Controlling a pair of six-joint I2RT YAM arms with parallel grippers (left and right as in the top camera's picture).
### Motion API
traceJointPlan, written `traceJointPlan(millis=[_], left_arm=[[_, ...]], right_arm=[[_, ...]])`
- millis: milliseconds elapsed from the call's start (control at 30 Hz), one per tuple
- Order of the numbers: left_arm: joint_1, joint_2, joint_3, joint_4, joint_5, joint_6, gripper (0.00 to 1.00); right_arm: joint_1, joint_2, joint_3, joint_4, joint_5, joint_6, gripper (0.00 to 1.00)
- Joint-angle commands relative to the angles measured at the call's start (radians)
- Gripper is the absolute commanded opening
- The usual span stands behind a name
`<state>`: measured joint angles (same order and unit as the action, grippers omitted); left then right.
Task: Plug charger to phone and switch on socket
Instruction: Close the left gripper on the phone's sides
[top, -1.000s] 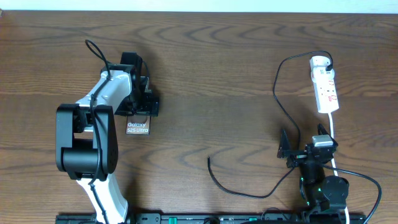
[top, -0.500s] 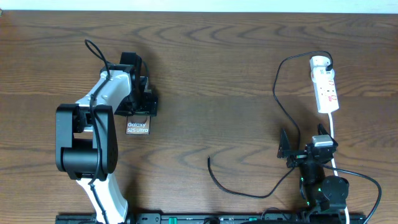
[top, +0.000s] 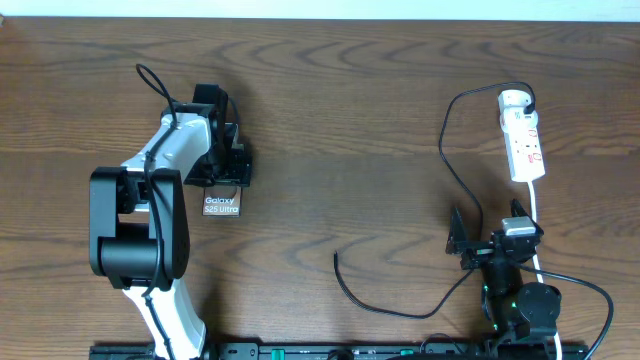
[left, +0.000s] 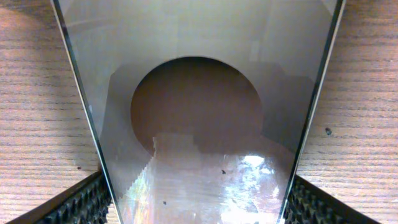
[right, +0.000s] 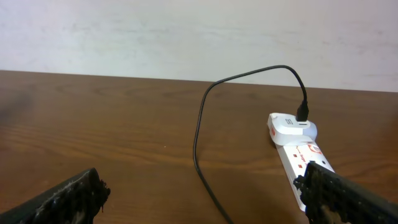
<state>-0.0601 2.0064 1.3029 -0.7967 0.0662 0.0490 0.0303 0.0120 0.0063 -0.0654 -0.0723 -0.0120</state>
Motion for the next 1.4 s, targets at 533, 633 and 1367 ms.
traceJointPlan(millis=[533,633,1367], left_arm=[[-0.005,0.066,-0.058,-0.002,0.094,-0.001,0.71],[-0.005,0.066,-0.058,-0.002,0.094,-0.001,0.67],[-0.005,0.066,-0.058,-0.002,0.094,-0.001,0.5]], right_arm=[[0.005,-0.006,-0.001,-0.004,-0.005,-0.012,0.99],[0.005,-0.006,-0.001,-0.004,-0.005,-0.012,0.99],[0.005,-0.006,-0.001,-0.004,-0.005,-0.012,0.99]])
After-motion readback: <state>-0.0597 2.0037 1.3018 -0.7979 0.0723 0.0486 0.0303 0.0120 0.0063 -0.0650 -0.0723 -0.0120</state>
